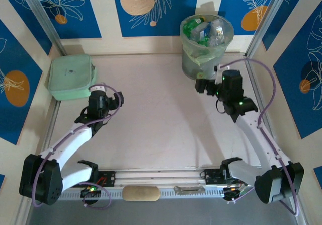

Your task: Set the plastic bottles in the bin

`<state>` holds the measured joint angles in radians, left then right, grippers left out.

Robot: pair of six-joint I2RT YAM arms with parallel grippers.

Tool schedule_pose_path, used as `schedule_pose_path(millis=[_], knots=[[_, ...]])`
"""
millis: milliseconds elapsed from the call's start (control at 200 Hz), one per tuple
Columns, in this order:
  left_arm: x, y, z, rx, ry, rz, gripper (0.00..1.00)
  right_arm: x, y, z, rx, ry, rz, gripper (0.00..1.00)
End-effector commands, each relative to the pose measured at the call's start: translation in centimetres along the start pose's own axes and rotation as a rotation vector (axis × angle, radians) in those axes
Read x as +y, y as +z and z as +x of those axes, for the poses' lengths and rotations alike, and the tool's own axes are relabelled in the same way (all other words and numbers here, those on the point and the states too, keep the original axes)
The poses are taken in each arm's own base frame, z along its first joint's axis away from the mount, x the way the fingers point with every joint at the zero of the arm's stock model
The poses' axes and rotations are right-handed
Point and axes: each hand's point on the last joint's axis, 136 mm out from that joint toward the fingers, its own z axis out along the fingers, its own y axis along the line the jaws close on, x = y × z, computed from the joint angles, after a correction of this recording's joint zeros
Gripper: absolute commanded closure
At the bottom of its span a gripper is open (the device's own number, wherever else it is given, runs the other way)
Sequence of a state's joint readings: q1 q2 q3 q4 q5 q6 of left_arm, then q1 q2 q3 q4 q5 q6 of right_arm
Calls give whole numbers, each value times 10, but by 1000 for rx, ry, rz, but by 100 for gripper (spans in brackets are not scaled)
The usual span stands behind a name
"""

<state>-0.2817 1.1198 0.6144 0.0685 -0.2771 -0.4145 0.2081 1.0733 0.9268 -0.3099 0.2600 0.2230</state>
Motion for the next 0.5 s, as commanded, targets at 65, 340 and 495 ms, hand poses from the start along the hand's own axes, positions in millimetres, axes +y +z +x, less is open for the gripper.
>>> schedule_pose_path(millis=[65, 340, 495], knots=[[38, 4, -26, -138, 106, -188, 0, -29, 25, 50, 0, -10, 73, 1], [62, 14, -17, -181, 237, -313, 0, -51, 67, 87, -37, -57, 61, 1], [65, 24, -2, -171, 276, -317, 0, -58, 82, 93, -62, -27, 29, 1]])
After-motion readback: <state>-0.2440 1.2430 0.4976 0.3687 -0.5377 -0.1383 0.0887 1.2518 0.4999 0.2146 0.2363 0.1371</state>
